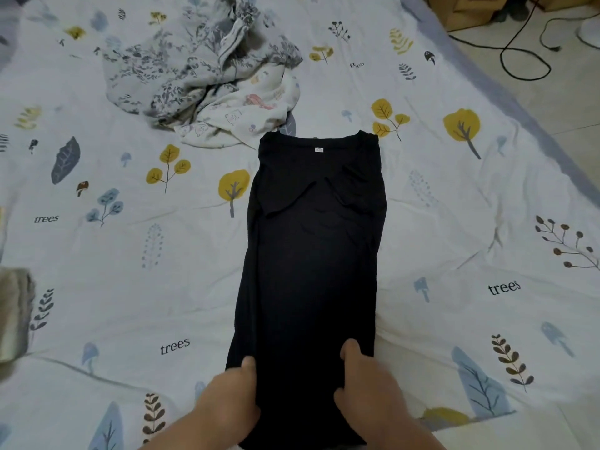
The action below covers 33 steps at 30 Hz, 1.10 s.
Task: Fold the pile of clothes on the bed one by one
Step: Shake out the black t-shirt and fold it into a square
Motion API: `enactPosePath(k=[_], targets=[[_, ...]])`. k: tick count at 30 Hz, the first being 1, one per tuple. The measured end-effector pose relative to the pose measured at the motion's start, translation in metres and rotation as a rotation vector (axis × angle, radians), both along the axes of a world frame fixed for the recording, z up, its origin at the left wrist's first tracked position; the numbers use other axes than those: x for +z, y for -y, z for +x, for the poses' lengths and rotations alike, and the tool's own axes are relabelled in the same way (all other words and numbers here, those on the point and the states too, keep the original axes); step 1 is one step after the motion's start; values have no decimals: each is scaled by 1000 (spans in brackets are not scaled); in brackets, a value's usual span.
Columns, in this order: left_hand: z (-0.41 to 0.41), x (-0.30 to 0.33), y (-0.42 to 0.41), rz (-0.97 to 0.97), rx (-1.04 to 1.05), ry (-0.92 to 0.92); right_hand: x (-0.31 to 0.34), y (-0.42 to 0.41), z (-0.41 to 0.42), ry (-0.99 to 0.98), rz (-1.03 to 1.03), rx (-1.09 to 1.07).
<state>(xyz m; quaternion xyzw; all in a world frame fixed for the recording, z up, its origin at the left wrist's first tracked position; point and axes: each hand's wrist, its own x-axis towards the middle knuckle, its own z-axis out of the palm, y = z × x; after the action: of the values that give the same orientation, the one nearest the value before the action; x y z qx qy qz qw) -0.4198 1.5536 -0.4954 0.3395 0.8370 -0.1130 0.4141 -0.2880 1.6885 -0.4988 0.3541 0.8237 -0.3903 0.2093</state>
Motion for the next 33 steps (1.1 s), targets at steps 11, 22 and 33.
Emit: enactPosePath(k=[11,22,33], targets=[[-30,-54,30,491,-301,-249,-60,0,18,-136,493,104],[-88,-70,53,527,-1064,-365,-90,-37,65,-378,863,699],[-87,-81,35,637,-923,-266,-95,-36,36,-471,826,748]])
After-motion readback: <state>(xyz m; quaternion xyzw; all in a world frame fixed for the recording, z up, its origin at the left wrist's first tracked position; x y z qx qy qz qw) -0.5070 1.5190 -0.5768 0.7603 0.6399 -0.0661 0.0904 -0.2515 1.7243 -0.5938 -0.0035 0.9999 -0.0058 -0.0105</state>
